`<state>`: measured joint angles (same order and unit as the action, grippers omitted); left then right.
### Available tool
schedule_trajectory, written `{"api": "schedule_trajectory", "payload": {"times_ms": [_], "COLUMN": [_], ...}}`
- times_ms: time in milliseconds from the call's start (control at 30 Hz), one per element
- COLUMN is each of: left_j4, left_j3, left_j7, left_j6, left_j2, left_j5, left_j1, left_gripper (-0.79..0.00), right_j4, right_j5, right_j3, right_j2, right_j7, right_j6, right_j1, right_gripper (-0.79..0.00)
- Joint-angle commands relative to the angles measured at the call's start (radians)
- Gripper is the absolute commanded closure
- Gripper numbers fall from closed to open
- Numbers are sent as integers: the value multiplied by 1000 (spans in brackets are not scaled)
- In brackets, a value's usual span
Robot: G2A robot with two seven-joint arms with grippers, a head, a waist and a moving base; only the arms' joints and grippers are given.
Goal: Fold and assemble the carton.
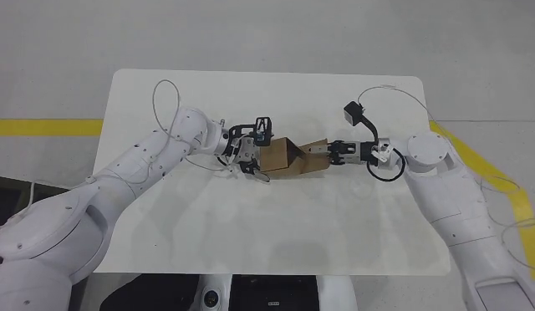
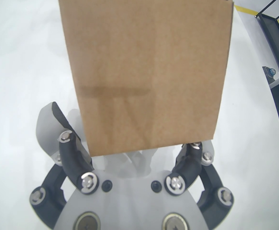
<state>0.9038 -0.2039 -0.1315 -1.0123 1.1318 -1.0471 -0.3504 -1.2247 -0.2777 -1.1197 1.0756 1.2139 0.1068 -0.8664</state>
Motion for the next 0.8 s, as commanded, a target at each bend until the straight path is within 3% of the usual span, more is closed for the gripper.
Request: {"api": "schedule_trajectory", "payload": {"times_ms": [0, 233, 767], "left_j4": [-1, 4, 39], "left_j3": [-6, -35, -117], "left_j7": [-11, -48, -57], "left_j6": [0, 0, 0], "left_j2": [-1, -6, -8], "left_j5": [2, -16, -75], "left_j1": [-2, -12, -53], "left_gripper": [-785, -785, -785], "right_j4": [0, -29, -70], "right_j5": [-4, 19, 37], "right_j3": [-11, -39, -86], "right_j2": [-3, -18, -46], "right_j7": [4, 23, 52], "right_j6": [5, -11, -64], "right_j1": [-5, -32, -104], "right_gripper": [-326, -369, -366]}}
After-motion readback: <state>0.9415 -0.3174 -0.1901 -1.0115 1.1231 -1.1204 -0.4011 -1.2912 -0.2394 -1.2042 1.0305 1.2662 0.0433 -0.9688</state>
